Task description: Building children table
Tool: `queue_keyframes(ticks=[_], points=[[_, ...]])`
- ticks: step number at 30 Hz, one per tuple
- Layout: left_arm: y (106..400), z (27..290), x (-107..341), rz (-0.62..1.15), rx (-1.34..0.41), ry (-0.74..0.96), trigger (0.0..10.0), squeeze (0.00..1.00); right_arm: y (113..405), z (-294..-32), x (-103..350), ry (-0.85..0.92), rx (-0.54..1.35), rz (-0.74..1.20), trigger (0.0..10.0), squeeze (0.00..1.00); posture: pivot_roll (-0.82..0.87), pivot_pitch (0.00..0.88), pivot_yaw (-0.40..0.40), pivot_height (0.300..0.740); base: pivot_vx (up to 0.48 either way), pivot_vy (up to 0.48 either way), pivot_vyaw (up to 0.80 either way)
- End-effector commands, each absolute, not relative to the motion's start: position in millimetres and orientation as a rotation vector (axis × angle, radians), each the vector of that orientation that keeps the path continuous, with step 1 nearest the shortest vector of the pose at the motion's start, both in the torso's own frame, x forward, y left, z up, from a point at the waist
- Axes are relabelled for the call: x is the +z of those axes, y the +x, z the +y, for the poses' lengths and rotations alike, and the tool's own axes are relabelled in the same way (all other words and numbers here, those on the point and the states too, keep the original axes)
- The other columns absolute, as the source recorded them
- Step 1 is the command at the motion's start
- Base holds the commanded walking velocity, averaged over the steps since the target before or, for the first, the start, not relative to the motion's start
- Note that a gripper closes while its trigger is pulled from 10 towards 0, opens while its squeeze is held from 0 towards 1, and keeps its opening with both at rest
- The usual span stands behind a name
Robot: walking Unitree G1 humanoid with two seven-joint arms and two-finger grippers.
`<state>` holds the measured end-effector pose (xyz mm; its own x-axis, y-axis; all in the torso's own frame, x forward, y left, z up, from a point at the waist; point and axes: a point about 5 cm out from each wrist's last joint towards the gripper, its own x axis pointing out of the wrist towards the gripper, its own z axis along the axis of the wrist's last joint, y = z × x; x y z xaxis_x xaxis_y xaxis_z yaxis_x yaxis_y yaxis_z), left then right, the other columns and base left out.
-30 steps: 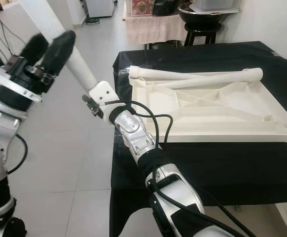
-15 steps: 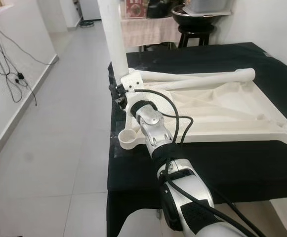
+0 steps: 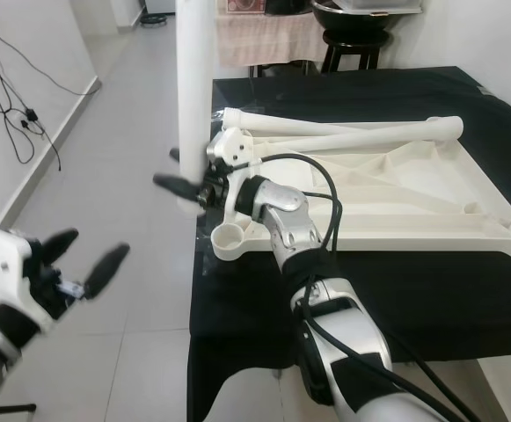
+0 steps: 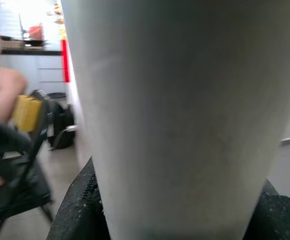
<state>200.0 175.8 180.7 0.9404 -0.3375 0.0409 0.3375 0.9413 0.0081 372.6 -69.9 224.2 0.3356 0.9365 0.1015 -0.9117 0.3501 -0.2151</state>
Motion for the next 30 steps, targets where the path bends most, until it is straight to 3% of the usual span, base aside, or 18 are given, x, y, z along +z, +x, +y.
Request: queue_keyframes(ticks=[1, 8, 16, 26, 30], points=[[193.7, 168.9, 173.1, -0.008, -0.377, 0.031, 10.0, 0.00, 371.6, -64.7, 227.6, -0.131, 1.280, -0.209, 10.0, 0.00, 0.07, 0.243, 0.037, 0.740, 0.000, 0.000, 0.00], [158.2, 147.9, 155.0, 0.103, -0.498, 0.062, 10.0, 0.00, 365.1, -68.8, 234.0, -0.111, 1.499, -0.182, 10.0, 0.00, 0.10, 0.312, 0.054, 0.740, 0.000, 0.000, 0.00], [126.1, 145.0, 159.4, 0.155, -0.590, 0.101, 10.0, 0.00, 366.1, -84.5, 255.1, -0.118, 1.572, -0.222, 10.0, 0.00, 0.13, 0.365, 0.090, 0.740, 0.000, 0.000, 0.00], [115.1, 143.3, 163.0, 0.145, -0.585, 0.119, 10.0, 0.00, 365.3, -98.4, 262.6, -0.185, 1.634, -0.212, 10.0, 0.00, 0.16, 0.395, 0.108, 0.740, 0.000, 0.000, 0.00], [109.2, 144.1, 167.0, 0.143, -0.573, 0.123, 10.0, 0.00, 361.7, -100.1, 252.9, -0.336, 1.684, -0.145, 10.0, 0.00, 0.16, 0.418, 0.110, 0.740, 0.000, 0.000, 0.00]])
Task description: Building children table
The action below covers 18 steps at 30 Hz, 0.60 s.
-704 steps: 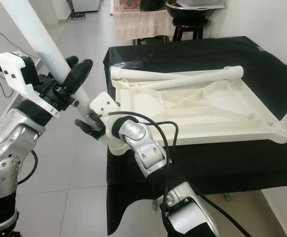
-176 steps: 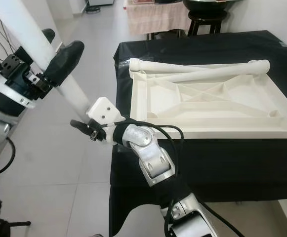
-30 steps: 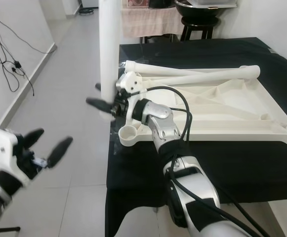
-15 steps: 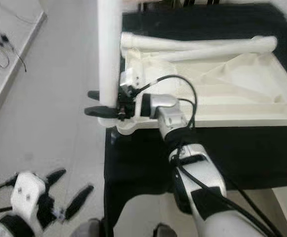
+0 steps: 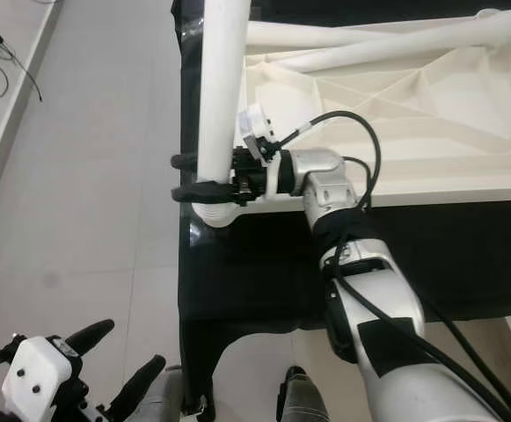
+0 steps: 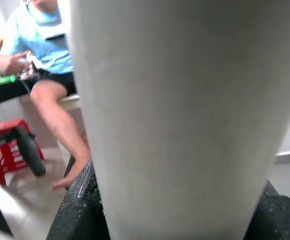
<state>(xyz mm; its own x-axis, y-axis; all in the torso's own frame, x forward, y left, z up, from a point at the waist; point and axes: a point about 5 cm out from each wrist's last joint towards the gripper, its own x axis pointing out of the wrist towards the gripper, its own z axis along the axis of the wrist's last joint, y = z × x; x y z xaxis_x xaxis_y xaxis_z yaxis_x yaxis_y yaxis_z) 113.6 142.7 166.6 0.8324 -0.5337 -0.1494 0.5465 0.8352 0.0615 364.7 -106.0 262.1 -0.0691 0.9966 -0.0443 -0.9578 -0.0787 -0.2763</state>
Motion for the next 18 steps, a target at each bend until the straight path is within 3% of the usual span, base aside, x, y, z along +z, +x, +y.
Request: queue_keyframes(ticks=[1, 3, 18], points=[[109.2, 144.1, 167.0, 0.143, -0.573, 0.123, 10.0, 0.00, 361.7, -100.1, 252.9, -0.336, 1.684, -0.145, 10.0, 0.00, 0.16, 0.418, 0.110, 0.740, 0.000, 0.000, 0.00], [108.0, 144.1, 168.4, 0.146, -0.573, 0.120, 10.0, 0.00, 358.7, -95.5, 241.2, -0.453, 1.712, -0.100, 10.0, 0.00, 0.16, 0.423, 0.109, 0.740, 0.000, 0.000, 0.00], [108.1, 138.2, 170.9, 0.120, -0.578, 0.102, 10.0, 0.00, 361.1, -80.0, 244.6, -0.445, 1.752, -0.044, 10.0, 0.00, 0.14, 0.436, 0.070, 0.740, 0.000, 0.000, 0.00]])
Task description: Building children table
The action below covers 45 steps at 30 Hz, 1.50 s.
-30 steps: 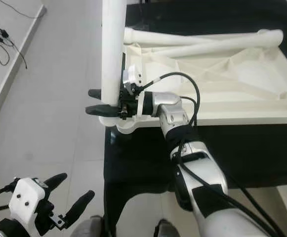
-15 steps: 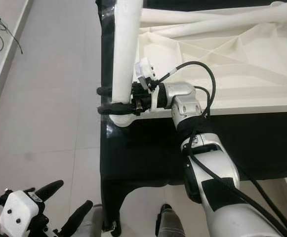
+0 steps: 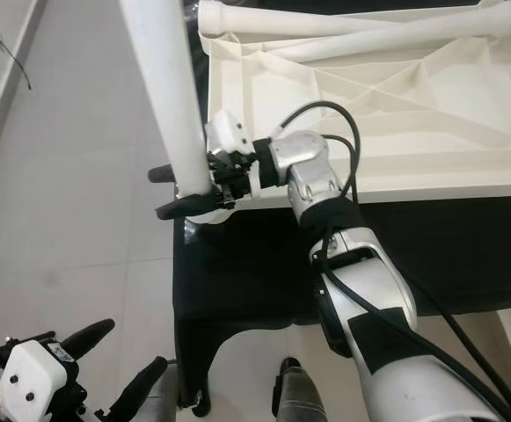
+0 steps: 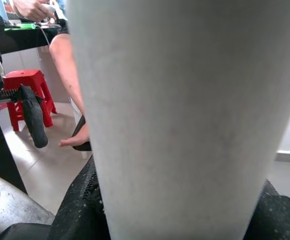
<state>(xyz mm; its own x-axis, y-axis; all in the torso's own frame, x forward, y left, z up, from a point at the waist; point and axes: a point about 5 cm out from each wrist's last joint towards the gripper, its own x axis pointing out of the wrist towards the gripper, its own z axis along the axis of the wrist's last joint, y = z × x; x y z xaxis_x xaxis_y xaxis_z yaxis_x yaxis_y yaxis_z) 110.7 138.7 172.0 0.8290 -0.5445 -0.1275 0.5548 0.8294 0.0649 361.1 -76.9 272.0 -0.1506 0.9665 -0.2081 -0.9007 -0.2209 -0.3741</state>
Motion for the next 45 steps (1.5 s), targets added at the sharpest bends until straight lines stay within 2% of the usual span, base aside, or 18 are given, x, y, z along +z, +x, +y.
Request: queue_keyframes(ticks=[1, 8, 15, 21, 23, 26, 31, 39, 41, 45], points=[[108.1, 138.2, 170.9, 0.120, -0.578, 0.102, 10.0, 0.00, 361.1, -80.0, 244.6, -0.445, 1.752, -0.044, 10.0, 0.00, 0.14, 0.436, 0.070, 0.740, 0.000, 0.000, 0.00], [106.3, 135.9, 173.6, 0.114, -0.579, 0.093, 10.0, 0.00, 370.8, -90.5, 258.3, -0.342, 1.664, -0.061, 10.0, 0.00, 0.14, 0.446, 0.066, 0.740, 0.000, 0.000, 0.00], [105.8, 136.1, 174.2, 0.115, -0.580, 0.093, 10.0, 0.00, 369.9, -91.6, 259.1, -0.302, 1.683, -0.073, 10.0, 0.00, 0.14, 0.448, 0.067, 0.740, 0.000, 0.000, 0.00], [106.5, 136.2, 174.0, 0.115, -0.579, 0.096, 10.0, 0.00, 364.1, -86.7, 238.8, -0.471, 1.732, -0.012, 10.0, 0.00, 0.15, 0.449, 0.069, 0.740, 0.000, 0.000, 0.00], [107.1, 136.4, 173.8, 0.115, -0.578, 0.096, 10.0, 0.00, 356.7, -81.9, 223.9, -0.645, 1.794, 0.032, 10.0, 0.00, 0.14, 0.448, 0.070, 0.740, 0.000, 0.000, 0.00], [107.6, 136.4, 173.6, 0.115, -0.579, 0.096, 10.0, 0.00, 351.8, -79.0, 217.2, -0.744, 1.835, 0.055, 10.0, 0.00, 0.14, 0.447, 0.068, 0.740, 0.000, 0.000, 0.00], [108.9, 136.2, 172.8, 0.112, -0.580, 0.096, 10.0, 0.00, 350.2, -78.0, 219.8, -0.806, 1.856, 0.080, 10.0, 0.00, 0.13, 0.442, 0.064, 0.740, 0.000, 0.000, 0.00], [109.5, 136.2, 172.8, 0.109, -0.577, 0.095, 10.0, 0.00, 351.7, -75.0, 229.0, -0.738, 1.861, 0.102, 10.0, 0.00, 0.13, 0.439, 0.061, 0.740, 0.000, 0.000, 0.00], [109.3, 136.0, 172.4, 0.110, -0.577, 0.093, 10.0, 0.00, 357.1, -69.5, 235.2, -0.575, 1.830, 0.098, 10.0, 0.00, 0.13, 0.434, 0.059, 0.740, 0.000, 0.000, 0.00], [109.3, 135.9, 172.4, 0.110, -0.577, 0.093, 10.0, 0.00, 360.5, -67.4, 236.6, -0.477, 1.805, 0.101, 10.0, 0.00, 0.13, 0.434, 0.059, 0.740, 0.000, 0.000, 0.00]])
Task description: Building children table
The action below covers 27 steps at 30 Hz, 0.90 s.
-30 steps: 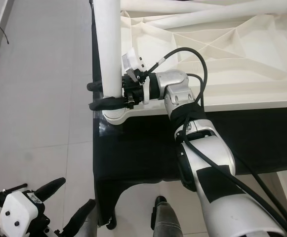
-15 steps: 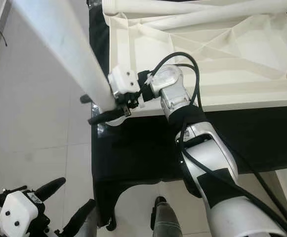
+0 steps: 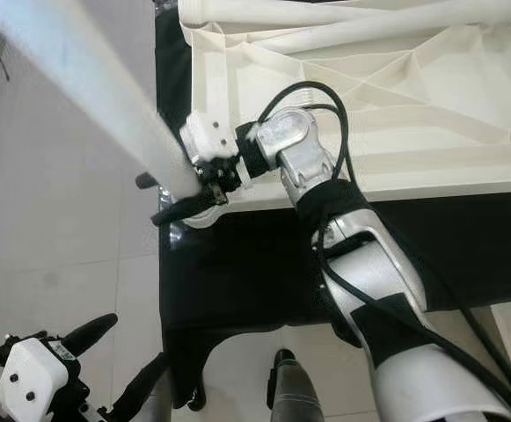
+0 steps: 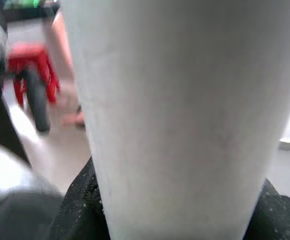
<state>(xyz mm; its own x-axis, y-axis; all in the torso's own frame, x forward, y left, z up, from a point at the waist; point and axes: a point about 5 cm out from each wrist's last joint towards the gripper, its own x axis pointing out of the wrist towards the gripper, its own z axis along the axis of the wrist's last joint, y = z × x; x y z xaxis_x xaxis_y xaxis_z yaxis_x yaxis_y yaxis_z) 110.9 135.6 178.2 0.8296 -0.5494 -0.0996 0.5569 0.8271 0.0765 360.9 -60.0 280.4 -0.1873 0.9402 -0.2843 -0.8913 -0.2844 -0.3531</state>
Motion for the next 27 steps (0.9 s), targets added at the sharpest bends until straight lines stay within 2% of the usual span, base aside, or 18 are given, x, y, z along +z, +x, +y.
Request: queue_keyframes(ticks=[1, 7, 12, 21, 23, 27], points=[[109.4, 135.9, 172.4, 0.110, -0.577, 0.093, 10.0, 0.00, 362.2, -66.7, 236.3, -0.427, 1.784, 0.100, 10.0, 0.00, 0.13, 0.434, 0.059, 0.740, 0.000, 0.000, 0.00], [108.7, 135.4, 172.4, 0.112, -0.578, 0.090, 10.0, 0.00, 361.1, -67.7, 223.4, -0.288, 1.730, 0.056, 10.0, 0.00, 0.13, 0.432, 0.059, 0.740, 0.000, 0.000, 0.00], [109.0, 135.7, 172.6, 0.112, -0.579, 0.090, 10.0, 0.00, 358.6, -69.1, 217.7, -0.268, 1.732, 0.043, 10.0, 0.00, 0.13, 0.434, 0.064, 0.740, 0.000, 0.000, 0.00], [109.6, 136.9, 172.8, 0.112, -0.580, 0.092, 10.0, 0.00, 352.5, -75.2, 204.5, -0.334, 1.753, 0.044, 10.0, 0.00, 0.13, 0.437, 0.071, 0.740, 0.000, 0.000, 0.00], [109.8, 137.2, 172.8, 0.112, -0.579, 0.093, 10.0, 0.00, 346.5, -76.1, 203.1, -0.441, 1.814, 0.046, 10.0, 0.00, 0.13, 0.437, 0.071, 0.740, 0.000, 0.000, 0.00], [110.0, 137.5, 173.0, 0.112, -0.579, 0.093, 10.0, 0.00, 338.8, -75.6, 202.6, -0.513, 1.886, 0.077, 10.0, 0.00, 0.13, 0.439, 0.072, 0.740, 0.000, 0.000, 0.00]])
